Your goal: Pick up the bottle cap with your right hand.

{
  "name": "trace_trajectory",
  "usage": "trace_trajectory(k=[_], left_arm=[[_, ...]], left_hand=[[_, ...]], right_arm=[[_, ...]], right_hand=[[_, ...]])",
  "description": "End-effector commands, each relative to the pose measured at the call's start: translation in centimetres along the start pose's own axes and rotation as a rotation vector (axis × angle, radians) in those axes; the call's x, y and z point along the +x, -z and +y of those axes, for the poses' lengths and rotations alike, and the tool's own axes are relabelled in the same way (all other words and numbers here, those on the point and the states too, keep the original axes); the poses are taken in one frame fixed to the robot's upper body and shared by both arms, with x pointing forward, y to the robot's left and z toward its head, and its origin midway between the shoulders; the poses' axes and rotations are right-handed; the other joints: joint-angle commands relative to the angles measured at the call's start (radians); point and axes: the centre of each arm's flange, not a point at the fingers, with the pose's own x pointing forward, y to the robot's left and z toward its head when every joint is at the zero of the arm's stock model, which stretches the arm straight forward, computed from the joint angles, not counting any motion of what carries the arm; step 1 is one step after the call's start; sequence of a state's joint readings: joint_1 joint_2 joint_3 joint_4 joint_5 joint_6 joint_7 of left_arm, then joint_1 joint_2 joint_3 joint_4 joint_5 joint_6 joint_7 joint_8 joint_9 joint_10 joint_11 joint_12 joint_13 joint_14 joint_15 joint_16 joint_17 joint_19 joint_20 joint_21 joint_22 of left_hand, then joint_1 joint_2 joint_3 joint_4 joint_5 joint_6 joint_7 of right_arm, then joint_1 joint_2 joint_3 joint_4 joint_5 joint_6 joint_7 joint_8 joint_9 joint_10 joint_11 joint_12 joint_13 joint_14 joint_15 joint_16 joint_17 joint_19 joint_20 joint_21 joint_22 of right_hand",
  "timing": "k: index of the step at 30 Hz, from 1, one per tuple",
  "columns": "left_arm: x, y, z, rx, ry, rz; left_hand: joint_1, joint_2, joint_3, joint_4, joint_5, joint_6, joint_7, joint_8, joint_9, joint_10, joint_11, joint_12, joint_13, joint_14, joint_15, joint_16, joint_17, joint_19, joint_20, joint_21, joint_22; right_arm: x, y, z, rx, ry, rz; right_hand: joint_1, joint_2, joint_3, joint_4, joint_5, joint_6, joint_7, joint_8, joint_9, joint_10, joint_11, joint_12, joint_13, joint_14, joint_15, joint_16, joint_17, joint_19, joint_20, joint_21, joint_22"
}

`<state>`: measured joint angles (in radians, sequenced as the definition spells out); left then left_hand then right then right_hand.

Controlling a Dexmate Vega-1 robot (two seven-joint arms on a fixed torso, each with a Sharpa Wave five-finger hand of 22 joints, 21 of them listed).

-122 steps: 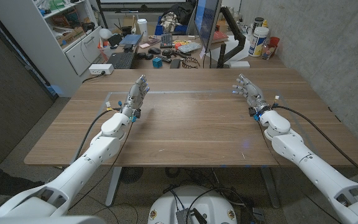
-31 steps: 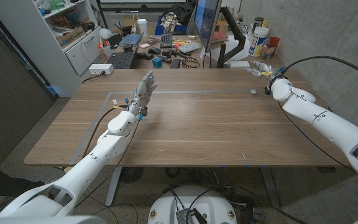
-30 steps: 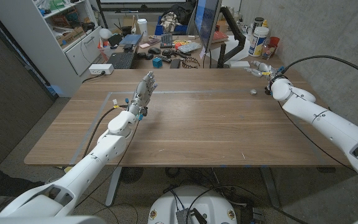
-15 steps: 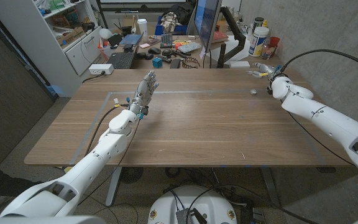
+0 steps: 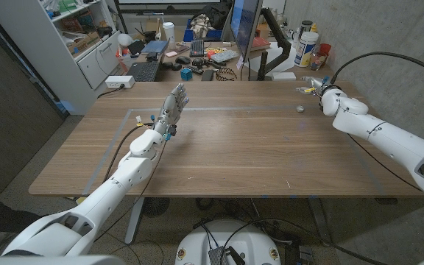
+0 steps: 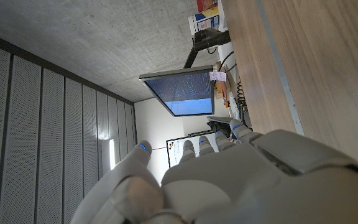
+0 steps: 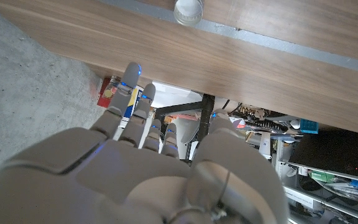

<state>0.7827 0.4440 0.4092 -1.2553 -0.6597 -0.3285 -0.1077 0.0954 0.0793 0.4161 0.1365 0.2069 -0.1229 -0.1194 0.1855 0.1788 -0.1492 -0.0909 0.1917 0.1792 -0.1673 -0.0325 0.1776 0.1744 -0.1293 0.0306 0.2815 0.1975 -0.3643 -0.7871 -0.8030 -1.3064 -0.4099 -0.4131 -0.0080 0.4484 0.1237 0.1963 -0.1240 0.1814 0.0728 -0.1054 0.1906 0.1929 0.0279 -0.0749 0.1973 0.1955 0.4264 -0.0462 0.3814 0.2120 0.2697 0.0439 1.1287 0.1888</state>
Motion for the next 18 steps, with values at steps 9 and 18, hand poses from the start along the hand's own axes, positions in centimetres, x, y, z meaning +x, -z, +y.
trace_trajectory(k=[9, 18], left_arm=[[0.48, 0.49, -0.04, -0.012, 0.001, 0.006], [0.6, 0.78, 0.0, -0.015, -0.001, 0.01]], left_hand=[[0.001, -0.007, -0.003, 0.001, 0.007, 0.011, -0.009, 0.009, 0.003, -0.001, 0.003, 0.006, 0.001, -0.027, -0.016, 0.006, 0.004, -0.009, 0.004, -0.001, 0.004], [0.0, -0.008, -0.005, 0.001, 0.007, 0.012, -0.01, 0.009, 0.003, -0.002, 0.003, 0.005, 0.001, -0.027, -0.015, 0.006, 0.004, -0.009, 0.004, -0.001, 0.004]], right_arm=[[0.53, -0.18, -0.24, -0.195, -0.073, 0.046], [0.69, -0.24, -0.04, -0.265, -0.116, 0.07]], right_hand=[[0.049, -0.021, 0.019, -0.022, 0.022, 0.02, -0.111, 0.015, 0.0, 0.073, -0.024, 0.033, -0.002, 0.202, -0.079, 0.072, 0.041, 0.089, -0.031, 0.096, 0.049], [0.1, -0.039, 0.026, -0.046, 0.028, 0.032, -0.115, 0.017, 0.001, 0.111, -0.03, 0.043, -0.002, 0.234, -0.089, 0.098, 0.062, 0.092, -0.032, 0.122, 0.065]])
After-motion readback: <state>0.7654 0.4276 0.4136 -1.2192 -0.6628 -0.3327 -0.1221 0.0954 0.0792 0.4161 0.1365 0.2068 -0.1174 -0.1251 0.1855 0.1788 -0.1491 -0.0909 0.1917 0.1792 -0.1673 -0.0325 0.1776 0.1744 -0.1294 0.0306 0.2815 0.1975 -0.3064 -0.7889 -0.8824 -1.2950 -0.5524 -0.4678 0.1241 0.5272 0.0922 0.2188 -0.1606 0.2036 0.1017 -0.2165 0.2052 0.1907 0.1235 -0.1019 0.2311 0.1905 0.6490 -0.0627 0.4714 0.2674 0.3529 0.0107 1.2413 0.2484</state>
